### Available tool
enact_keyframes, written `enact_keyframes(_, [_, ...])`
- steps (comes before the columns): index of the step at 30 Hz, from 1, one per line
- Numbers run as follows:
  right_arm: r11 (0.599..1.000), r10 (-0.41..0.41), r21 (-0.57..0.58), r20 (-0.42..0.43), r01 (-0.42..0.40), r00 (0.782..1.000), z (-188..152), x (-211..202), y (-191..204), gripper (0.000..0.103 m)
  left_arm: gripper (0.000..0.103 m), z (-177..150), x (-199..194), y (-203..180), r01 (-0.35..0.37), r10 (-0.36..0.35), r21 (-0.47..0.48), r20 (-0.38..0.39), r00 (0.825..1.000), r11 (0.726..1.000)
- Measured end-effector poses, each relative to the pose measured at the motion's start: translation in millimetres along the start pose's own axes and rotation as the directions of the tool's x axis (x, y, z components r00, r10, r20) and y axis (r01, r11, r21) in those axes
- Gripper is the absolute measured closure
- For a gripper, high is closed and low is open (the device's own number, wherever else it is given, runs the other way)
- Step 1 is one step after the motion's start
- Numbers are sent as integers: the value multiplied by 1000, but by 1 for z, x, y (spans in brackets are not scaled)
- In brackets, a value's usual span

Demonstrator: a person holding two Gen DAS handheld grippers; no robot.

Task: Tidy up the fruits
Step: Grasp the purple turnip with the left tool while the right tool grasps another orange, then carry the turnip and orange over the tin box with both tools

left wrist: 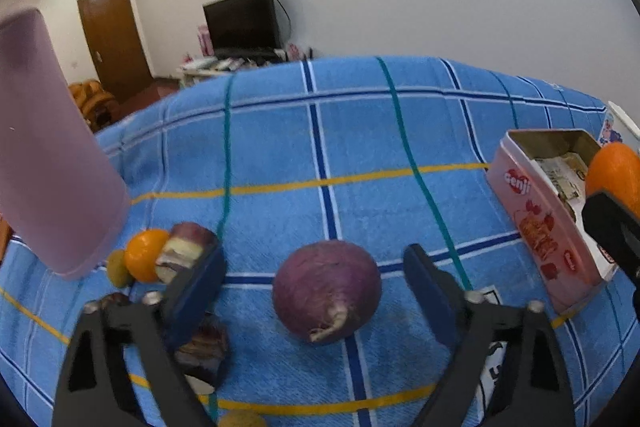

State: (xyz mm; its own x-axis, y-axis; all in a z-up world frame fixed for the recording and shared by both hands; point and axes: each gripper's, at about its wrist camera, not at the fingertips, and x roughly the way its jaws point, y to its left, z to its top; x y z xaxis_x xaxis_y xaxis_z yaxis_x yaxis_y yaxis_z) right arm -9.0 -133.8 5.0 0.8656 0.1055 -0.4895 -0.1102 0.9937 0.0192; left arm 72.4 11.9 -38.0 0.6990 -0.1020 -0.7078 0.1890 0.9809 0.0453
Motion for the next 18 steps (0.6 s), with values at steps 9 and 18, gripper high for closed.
enact_keyframes(9, [1000,-7,8,-4,7,1000,-1,2,-2,53,43,-3,13,-13,44,-40,41,-97,994,998])
enact_keyframes(18, [1000,-24,5,42,24,999,1,-5,-5,53,48,-7,-17,-17,2,-3,33,28,1000,999])
